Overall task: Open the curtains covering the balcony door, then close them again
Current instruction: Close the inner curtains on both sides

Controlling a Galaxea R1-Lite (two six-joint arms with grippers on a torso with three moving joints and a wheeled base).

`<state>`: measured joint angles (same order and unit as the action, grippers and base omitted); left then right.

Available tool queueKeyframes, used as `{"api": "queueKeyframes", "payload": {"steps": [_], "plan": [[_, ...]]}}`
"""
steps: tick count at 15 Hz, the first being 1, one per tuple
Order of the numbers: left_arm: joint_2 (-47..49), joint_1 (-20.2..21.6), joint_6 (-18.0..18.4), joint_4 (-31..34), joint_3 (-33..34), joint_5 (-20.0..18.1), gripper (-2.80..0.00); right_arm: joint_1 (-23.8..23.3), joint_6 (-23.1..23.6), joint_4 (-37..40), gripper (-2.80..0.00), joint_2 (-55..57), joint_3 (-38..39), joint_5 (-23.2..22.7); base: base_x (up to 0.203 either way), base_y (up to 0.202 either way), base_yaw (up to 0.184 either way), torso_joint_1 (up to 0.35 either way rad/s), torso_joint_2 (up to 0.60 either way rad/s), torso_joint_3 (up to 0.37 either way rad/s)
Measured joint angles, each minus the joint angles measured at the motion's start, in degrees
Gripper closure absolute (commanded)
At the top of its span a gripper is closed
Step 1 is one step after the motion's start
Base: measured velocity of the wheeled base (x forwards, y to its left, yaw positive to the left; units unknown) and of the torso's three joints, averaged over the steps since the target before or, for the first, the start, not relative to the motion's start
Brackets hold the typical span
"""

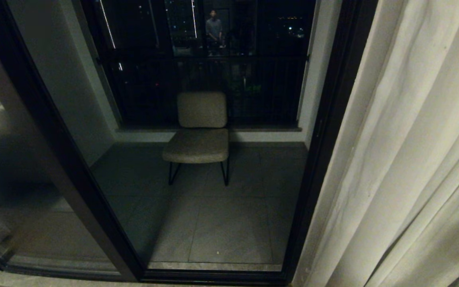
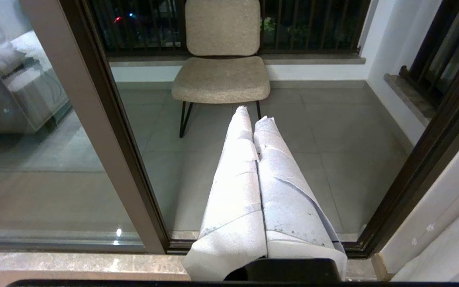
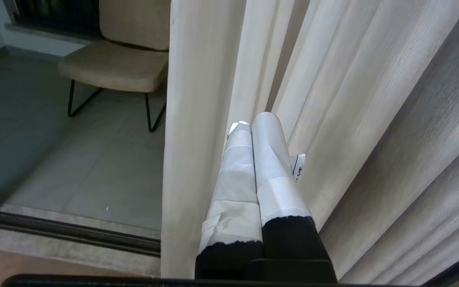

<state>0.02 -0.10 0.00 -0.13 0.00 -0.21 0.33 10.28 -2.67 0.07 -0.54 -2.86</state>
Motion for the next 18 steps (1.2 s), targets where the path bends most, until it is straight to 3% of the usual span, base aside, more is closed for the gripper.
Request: {"api": "queueKeyframes", "payload": {"steps": [8, 14, 18], "plan": [[0.0, 0.0, 0.0, 0.0, 0.0, 0.0, 0.00, 0.0, -0.1, 3.6, 0.00, 0.8, -7.5, -6.8, 0.000, 0.000, 0.000, 0.000, 0.00, 0.000], [0.0, 0.0, 0.0, 0.0, 0.0, 0.0, 0.00, 0.3, -0.5, 2.1, 0.00, 8.4, -13.5, -7.2, 0.000, 0.000, 0.000, 0.000, 0.00, 0.000], [0.0, 0.0, 0.0, 0.0, 0.0, 0.0, 0.00, 0.7, -0.6, -4.1, 0.00, 16.2, -16.0, -7.2, 0.000, 0.000, 0.000, 0.000, 0.00, 0.000]]}}
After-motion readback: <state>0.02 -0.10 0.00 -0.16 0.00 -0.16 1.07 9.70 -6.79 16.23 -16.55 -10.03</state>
